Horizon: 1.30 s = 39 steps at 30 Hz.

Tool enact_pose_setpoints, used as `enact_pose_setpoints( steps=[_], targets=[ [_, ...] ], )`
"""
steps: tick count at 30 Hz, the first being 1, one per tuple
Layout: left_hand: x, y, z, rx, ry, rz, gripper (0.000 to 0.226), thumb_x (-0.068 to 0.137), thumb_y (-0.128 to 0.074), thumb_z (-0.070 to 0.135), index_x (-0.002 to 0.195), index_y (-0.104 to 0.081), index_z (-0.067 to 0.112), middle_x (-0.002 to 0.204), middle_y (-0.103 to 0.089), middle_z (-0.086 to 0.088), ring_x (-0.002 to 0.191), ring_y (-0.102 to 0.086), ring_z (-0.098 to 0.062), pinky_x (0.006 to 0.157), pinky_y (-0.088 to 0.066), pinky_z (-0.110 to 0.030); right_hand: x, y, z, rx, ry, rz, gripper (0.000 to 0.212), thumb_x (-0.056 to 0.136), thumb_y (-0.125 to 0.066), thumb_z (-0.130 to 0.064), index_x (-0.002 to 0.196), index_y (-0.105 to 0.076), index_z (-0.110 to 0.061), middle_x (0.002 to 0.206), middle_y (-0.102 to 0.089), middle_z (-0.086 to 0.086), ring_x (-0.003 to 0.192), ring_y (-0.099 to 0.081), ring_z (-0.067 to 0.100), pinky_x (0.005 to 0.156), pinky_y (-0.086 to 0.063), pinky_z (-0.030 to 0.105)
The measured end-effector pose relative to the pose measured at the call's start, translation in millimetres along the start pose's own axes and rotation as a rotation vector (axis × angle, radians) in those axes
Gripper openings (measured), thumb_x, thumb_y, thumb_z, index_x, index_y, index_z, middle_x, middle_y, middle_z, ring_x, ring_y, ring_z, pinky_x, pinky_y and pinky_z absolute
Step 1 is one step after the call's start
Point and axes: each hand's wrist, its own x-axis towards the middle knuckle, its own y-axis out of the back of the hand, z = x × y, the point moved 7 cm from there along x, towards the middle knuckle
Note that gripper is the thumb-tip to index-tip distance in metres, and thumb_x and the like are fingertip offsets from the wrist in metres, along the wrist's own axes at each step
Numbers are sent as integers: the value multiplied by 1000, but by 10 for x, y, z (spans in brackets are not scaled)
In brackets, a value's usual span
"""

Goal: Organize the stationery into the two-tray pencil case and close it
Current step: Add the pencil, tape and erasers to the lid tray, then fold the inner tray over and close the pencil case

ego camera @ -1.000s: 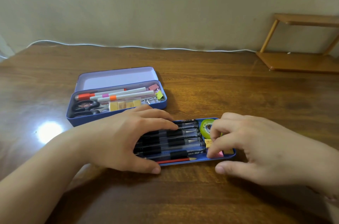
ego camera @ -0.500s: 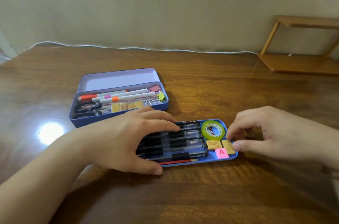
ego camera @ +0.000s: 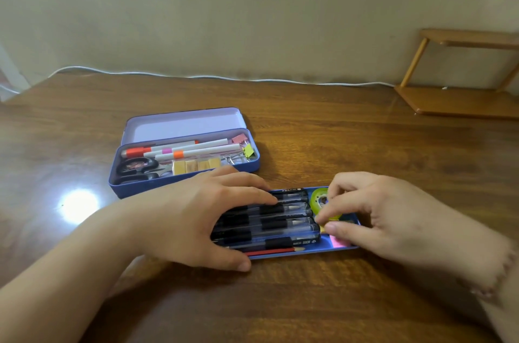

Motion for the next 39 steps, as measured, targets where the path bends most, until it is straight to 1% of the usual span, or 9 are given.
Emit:
enact_pose_setpoints(
  steps=[3,5,9,12,15,21,26,33,39],
  targets=[
    [-24,3,10,1,14,-15,84,73,-58,77,145,-29,45,148,-26,29,135,-24,7,111,-29,-21,-4,1,74,-62,0,-82,44,78,-32,-77,110,-58,-59,106,-45,-31,105,-46,-5,79,-48,28],
    [-39,13,12,23,27,-34,87,72,-58,78,145,-24,46,149,-25,29,135,-24,5,110,-28,-21,7,1,93,-7,-2,-106,47,75,-41,-81,117,-50,-63,116,-39,-36,116,-40,-6,83,-47,23],
    [-162,88,-81,97,139,-72,99,63,-60,82,145,-16,48,139,-34,25,126,-30,0,105,-33,-24,57,-82,37,112,-39,-149,97,54,-62,-87,134,-10,-71,132,-8,-51,130,-13,-16,98,-32,19],
    [-274,147,-162,137,238,-89,104,57,-64,81,142,-16,48,129,-39,24,119,-35,-1,103,-40,-30,64,-191,16,80,-69,-189,110,50,-67,-84,131,8,-74,125,-2,-52,123,-11,-19,102,-26,22],
    [-314,149,-139,121,266,-111,102,59,-68,75,142,-17,45,129,-41,20,116,-43,-4,99,-45,-33,80,-150,7,114,-105,-162,109,52,-70,-80,129,7,-75,126,-21,-43,124,-25,-9,102,-37,25],
    [-501,251,-189,35,290,-25,98,60,-68,73,138,-16,45,136,-40,23,117,-45,2,91,-35,-15,176,-46,-68,165,-99,-88,114,46,-73,-81,129,6,-75,124,-35,-41,120,-35,-5,93,-43,22],
    [-772,591,-428,0,378,71,91,58,-70,70,130,-19,52,116,-42,29,99,-43,8,80,-39,-17,563,134,-231,219,-23,-44,113,48,-78,-74,132,-2,-73,124,-42,-39,120,-41,-6,91,-44,20],
    [-1057,847,-961,-50,525,128,86,60,-74,66,129,-25,51,121,-46,24,110,-47,0,94,-45,-29,1314,209,-451,272,63,-18,111,52,-83,-60,134,-9,-69,127,-48,-26,122,-45,4,104,-44,36],
    [-1183,820,-1313,-163,587,224,82,62,-77,57,129,-31,46,124,-50,21,110,-46,5,92,-41,-22,1697,50,-467,321,64,-50,111,55,-86,-53,135,-10,-66,131,-48,-21,124,-44,7,107,-42,39]
  ],
)
